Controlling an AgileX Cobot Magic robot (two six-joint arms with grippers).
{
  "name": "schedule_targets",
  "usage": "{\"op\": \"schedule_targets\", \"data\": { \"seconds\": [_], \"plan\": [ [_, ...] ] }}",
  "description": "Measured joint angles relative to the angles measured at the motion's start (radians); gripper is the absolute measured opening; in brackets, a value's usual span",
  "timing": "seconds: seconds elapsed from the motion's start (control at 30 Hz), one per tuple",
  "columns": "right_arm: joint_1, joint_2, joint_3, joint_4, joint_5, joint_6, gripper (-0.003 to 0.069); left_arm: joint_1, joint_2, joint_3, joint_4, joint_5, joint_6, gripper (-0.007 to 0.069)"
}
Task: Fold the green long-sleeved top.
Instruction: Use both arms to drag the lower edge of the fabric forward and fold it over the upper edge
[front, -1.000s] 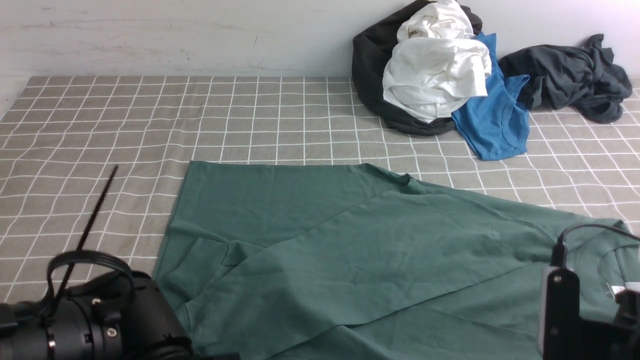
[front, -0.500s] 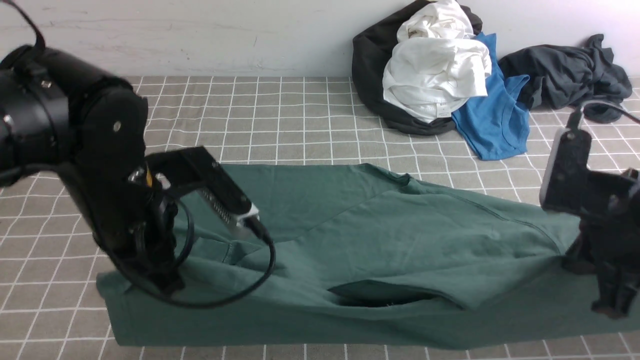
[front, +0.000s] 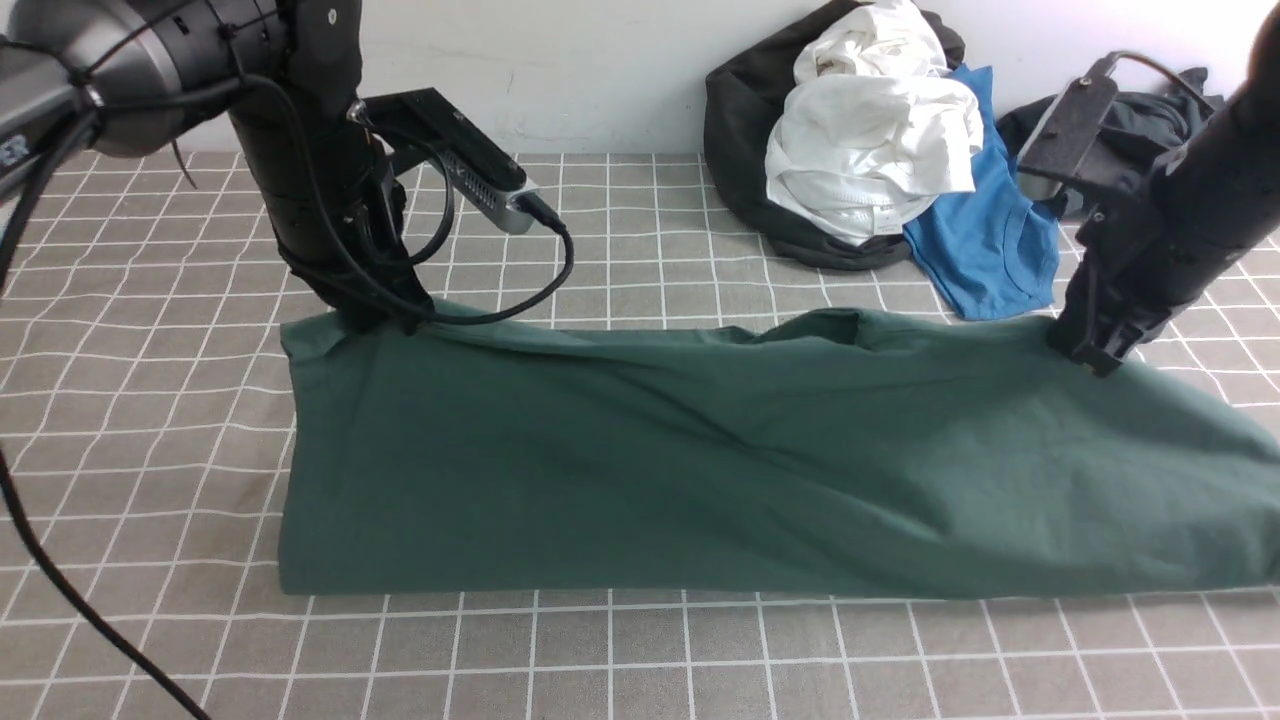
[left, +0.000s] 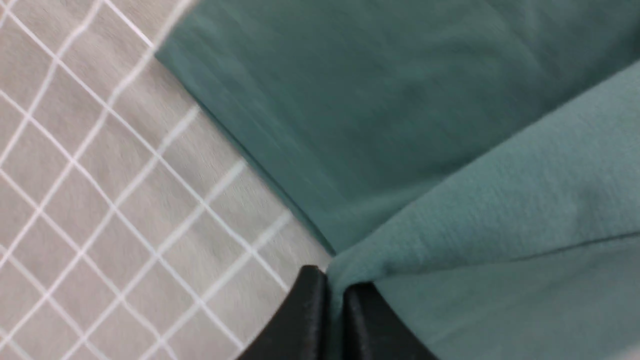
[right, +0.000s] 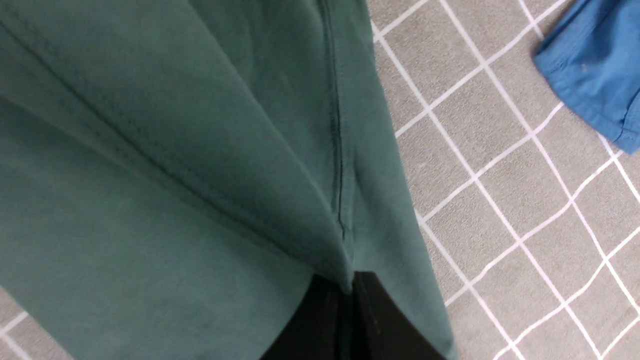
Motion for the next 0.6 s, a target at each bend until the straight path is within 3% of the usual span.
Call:
{"op": "schedule_targets", "data": {
  "seconds": [0.17,0.43,0.6],
  "plan": [
    [-0.002,0.096,-0.049,-0.007,-0.037,0.008,0.0005,0.032,0.124,-0.089,-0.021,-0.043,0.001,0.0006],
    [-0.002,0.183,-0.051,-0.059,-0.192,0.119,0.0018,0.062,0.253,-0.114,-0.03,-0.163,0.003,0.0032],
    [-0.003,0.213,-0.052,-0.076,-0.27,0.226,0.0095,0.072,0.293,-0.116,-0.023,-0.24,-0.003,0.0135]
  ]
}}
